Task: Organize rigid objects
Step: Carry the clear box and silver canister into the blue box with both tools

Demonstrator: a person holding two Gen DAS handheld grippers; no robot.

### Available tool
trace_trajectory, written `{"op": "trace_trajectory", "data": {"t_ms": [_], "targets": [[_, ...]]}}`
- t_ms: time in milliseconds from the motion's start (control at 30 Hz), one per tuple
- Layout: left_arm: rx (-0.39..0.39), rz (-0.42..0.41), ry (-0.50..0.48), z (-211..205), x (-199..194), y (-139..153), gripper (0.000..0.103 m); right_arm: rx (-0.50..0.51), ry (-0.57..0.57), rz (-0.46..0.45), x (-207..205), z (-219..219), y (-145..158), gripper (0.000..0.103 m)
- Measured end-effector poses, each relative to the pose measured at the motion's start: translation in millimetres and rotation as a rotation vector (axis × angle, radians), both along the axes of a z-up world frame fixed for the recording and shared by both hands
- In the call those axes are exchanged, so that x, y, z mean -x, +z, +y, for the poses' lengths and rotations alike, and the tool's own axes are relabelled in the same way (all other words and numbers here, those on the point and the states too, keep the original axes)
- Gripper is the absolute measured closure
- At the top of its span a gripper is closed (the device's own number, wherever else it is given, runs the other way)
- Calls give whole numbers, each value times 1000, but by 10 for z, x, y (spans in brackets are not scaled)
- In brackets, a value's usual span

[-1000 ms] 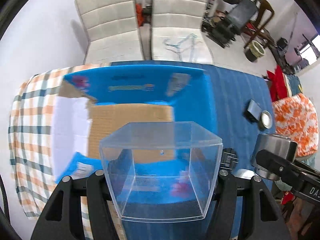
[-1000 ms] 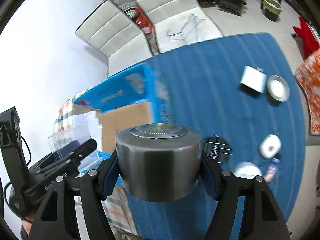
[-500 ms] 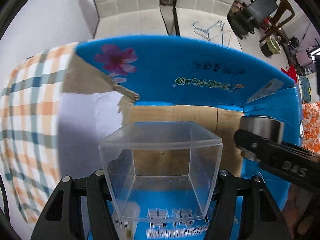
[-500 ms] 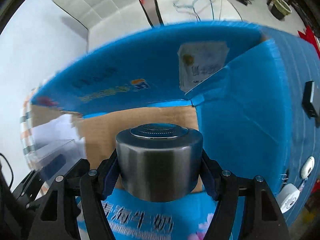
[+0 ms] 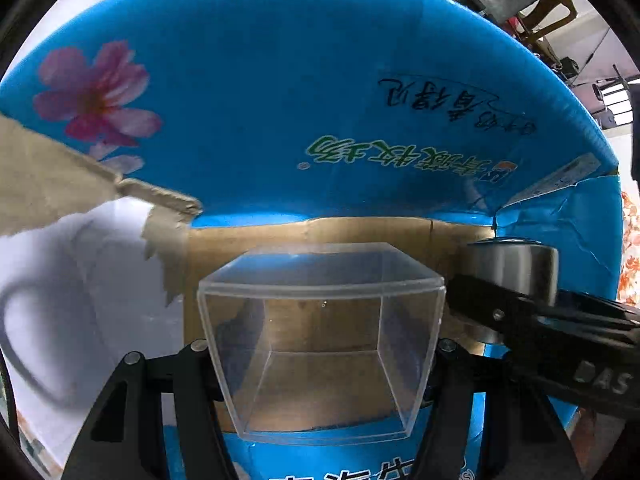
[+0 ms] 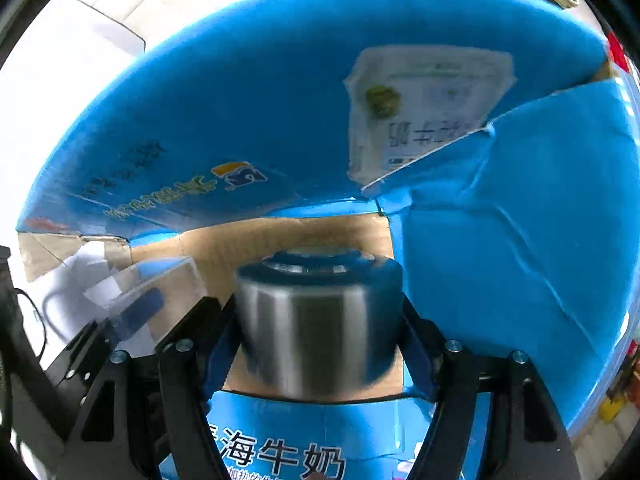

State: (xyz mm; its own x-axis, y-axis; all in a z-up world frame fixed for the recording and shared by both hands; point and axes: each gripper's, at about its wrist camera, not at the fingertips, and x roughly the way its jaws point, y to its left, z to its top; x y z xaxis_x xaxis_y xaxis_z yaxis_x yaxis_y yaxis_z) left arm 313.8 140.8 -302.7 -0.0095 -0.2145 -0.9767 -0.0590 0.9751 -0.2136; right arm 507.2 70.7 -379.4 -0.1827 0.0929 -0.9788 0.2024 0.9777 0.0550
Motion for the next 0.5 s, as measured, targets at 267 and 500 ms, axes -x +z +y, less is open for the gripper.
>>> {"op": "trace_trajectory", "data": {"t_ms": [267,500], "targets": [[51,4,-8,-183,-70,5,42,38,23,-36,-98,-63,300,10],[126,20,11,-366,-83,49,41,58,9,-48,-131,-252,431,10]]}}
